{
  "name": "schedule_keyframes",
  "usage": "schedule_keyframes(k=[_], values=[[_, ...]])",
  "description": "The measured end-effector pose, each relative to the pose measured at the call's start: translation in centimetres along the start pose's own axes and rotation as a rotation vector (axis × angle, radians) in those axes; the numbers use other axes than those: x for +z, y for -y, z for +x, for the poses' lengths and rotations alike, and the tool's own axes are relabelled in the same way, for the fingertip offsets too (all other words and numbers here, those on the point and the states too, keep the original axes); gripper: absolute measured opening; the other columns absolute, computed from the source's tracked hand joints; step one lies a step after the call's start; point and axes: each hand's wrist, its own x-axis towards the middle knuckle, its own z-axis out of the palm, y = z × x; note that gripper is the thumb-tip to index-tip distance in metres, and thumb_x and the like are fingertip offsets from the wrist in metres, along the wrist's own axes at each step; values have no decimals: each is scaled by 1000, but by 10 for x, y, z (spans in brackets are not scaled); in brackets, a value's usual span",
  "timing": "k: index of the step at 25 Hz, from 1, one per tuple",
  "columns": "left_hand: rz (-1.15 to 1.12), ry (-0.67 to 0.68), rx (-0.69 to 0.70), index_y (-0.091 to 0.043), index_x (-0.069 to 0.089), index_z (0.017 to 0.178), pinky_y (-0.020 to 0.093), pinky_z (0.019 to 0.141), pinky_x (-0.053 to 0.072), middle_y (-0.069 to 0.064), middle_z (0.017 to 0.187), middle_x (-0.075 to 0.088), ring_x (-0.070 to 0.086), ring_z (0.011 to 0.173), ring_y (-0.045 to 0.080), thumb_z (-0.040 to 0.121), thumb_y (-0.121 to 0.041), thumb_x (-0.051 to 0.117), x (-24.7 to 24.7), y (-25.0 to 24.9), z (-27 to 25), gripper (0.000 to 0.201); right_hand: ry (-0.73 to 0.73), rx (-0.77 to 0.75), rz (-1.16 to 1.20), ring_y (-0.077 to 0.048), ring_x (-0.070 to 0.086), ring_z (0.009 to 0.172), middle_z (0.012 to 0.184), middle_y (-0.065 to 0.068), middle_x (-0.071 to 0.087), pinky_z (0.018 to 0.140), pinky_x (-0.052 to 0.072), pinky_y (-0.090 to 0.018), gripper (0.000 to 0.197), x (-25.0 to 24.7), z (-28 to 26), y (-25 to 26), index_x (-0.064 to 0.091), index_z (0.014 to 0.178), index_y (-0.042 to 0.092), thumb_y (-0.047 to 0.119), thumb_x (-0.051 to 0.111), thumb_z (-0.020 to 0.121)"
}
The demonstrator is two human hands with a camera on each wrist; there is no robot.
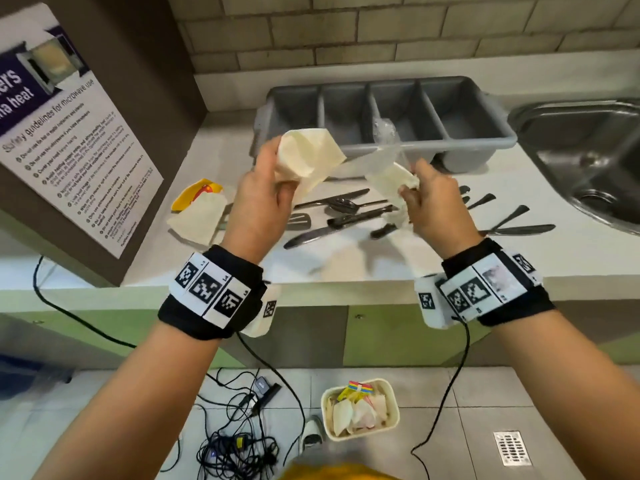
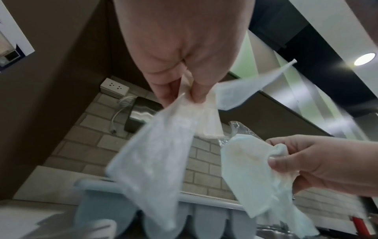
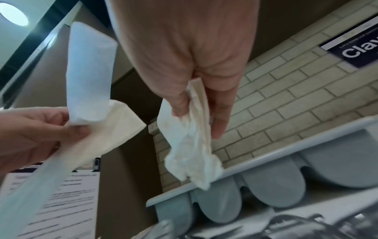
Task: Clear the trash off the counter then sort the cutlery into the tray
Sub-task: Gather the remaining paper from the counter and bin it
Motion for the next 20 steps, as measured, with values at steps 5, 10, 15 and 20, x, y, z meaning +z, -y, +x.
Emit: schedule_keyframes(k=[5,10,15,20], values=[[-60,46,-81,1,46,127,14,61,35,21,97,68,62,83,29,83,8,51,53,-49,-83,44,90,43,192,-18,53,79,90,-5,53,49,33,-10,26,-26,-84,-45,46,116,-1,6,52,91],[-94,155,-277,6,47,120,14,59,31,24,98,67,63,86,32,83,11,49,118,-48,-160,38,185,175,235,-28,64,86,95,-13,65,63,48,-32,38,-5,-155,-112,45,114,2,0,64,81],[-41,271,-551,1,46,125,18,72,38,21,107,66,61,97,33,84,6,49,189,-1,-222,42,268,415,301,-16,54,65,81,3,58,49,41,-7,32,59,-209,-185,49,111,4,-8,56,83],[110,583,-758,-4,50,124,34,81,45,23,109,67,61,103,36,88,1,43,285,88,-262,37,373,612,255,-18,53,63,85,-7,61,56,41,-15,20,163,-247,-274,57,106,3,-1,57,86]])
